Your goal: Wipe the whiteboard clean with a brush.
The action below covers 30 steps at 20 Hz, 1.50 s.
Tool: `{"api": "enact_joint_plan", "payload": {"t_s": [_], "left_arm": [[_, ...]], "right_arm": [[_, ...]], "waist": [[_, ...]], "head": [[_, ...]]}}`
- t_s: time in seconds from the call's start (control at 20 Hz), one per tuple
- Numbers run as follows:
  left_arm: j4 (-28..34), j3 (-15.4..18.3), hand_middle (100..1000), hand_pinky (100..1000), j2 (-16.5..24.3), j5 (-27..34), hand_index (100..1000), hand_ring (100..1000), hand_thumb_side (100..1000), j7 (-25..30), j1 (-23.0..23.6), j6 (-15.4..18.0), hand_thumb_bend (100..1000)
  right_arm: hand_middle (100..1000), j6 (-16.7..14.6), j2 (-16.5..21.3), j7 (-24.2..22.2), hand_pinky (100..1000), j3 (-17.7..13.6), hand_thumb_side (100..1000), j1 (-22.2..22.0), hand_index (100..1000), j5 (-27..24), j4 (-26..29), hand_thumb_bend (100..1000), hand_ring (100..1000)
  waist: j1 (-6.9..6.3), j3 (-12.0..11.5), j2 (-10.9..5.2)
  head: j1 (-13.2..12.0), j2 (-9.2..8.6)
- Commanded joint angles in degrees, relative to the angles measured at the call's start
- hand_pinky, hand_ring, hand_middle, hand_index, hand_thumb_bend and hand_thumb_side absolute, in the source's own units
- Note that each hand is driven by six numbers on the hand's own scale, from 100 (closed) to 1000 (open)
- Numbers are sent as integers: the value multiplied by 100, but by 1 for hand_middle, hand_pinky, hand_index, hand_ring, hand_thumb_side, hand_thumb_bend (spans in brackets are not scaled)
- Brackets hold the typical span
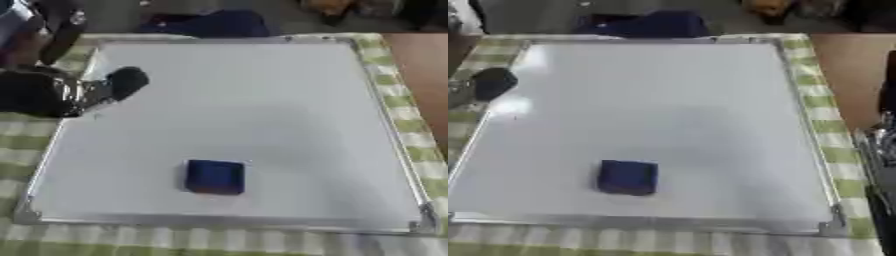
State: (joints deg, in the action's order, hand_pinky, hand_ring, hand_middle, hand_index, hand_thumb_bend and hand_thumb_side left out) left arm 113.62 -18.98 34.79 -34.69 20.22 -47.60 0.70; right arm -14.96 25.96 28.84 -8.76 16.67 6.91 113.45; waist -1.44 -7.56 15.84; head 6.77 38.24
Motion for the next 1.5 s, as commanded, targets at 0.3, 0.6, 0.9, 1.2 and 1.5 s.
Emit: {"api": "enact_joint_plan", "payload": {"t_s": [0.3,0.6,0.9,1.2,1.5], "left_arm": [[97,-458,931,852,-64,339,167,1000,825,1303,-574,-546,492],[97,-630,949,860,-189,554,170,1000,807,1808,-646,-790,510],[97,-813,936,825,-215,613,126,1000,789,2141,-608,-1150,609],[97,-1073,922,828,-167,497,143,1000,711,2252,-541,-1270,594],[97,-1258,912,831,-158,507,156,1000,691,2561,-497,-1433,589]], "right_arm": [[492,-1,138,-44,600,-11,804,46,422,-19,114,100,534],[490,7,118,-58,600,-11,805,39,421,-7,114,100,533],[488,19,100,-79,600,-8,806,39,419,18,114,100,531],[487,36,85,-105,601,2,806,49,418,29,114,100,531],[484,42,70,-133,601,14,804,53,414,29,114,100,529]], "waist": [[-12,20,-92],[-12,10,-49],[-15,3,9],[-20,4,39],[-15,44,52]], "head": [[-42,239],[-23,440],[-62,347],[-54,260],[-73,215]]}}
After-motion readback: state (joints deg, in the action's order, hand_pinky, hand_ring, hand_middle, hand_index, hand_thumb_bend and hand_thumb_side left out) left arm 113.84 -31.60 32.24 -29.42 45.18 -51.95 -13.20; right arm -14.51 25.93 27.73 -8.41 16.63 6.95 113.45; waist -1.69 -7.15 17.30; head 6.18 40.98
